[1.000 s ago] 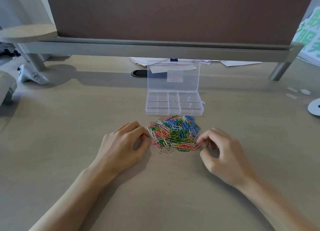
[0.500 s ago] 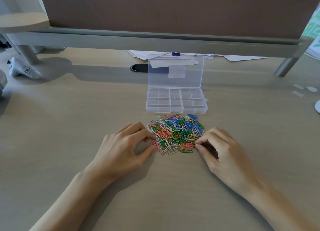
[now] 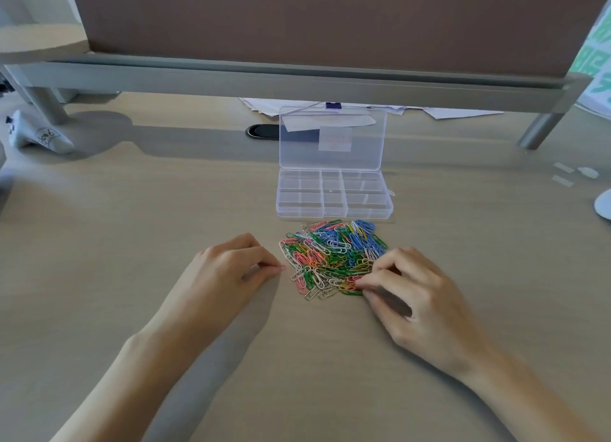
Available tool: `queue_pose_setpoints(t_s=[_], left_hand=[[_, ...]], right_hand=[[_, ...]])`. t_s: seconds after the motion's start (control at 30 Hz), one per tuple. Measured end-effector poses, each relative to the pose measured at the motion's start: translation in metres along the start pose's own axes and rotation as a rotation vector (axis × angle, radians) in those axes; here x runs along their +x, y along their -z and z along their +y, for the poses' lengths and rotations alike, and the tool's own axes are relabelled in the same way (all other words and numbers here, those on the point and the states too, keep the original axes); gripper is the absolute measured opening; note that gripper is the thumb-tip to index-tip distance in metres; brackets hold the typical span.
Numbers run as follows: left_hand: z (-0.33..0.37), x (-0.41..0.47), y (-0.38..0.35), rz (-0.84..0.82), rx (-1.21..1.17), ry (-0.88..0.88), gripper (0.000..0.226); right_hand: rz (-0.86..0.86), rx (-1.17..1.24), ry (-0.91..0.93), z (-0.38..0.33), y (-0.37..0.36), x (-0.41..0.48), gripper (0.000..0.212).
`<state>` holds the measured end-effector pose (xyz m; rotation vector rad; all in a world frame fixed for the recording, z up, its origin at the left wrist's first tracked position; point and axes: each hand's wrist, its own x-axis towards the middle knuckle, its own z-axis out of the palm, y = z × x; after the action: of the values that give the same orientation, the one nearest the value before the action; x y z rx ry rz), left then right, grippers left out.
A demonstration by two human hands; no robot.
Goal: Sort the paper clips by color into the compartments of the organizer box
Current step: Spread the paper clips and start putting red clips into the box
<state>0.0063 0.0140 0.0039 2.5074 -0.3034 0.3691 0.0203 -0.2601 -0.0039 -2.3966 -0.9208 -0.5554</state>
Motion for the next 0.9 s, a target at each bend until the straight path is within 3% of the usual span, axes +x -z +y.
queue_pose_setpoints(t_s=[0.17,0.3,0.63,0.9], left_hand=[[0.0,-0.003,0.0,0.016,0.302,-0.231,0.033],[-0.002,-0.002,-0.002,-0.006,0.438,-0.297,0.028],[0.002,0.003,0.005,0.018,0.459,-0.245,0.022],[-0.015,-0.001,0.018,-0.098,0.171,-0.227,0.029]], right_hand=[[-0.019,0.01,-0.036,0.002,-0.003,0.001,0.016],[-0.021,0.009,-0.044,0.002,-0.004,0.002,0.017],[-0.009,-0.183,0.051,-0.004,-0.008,0.008,0.01],[0.121,-0.013,-0.09,0.0,-0.005,0.007,0.014]])
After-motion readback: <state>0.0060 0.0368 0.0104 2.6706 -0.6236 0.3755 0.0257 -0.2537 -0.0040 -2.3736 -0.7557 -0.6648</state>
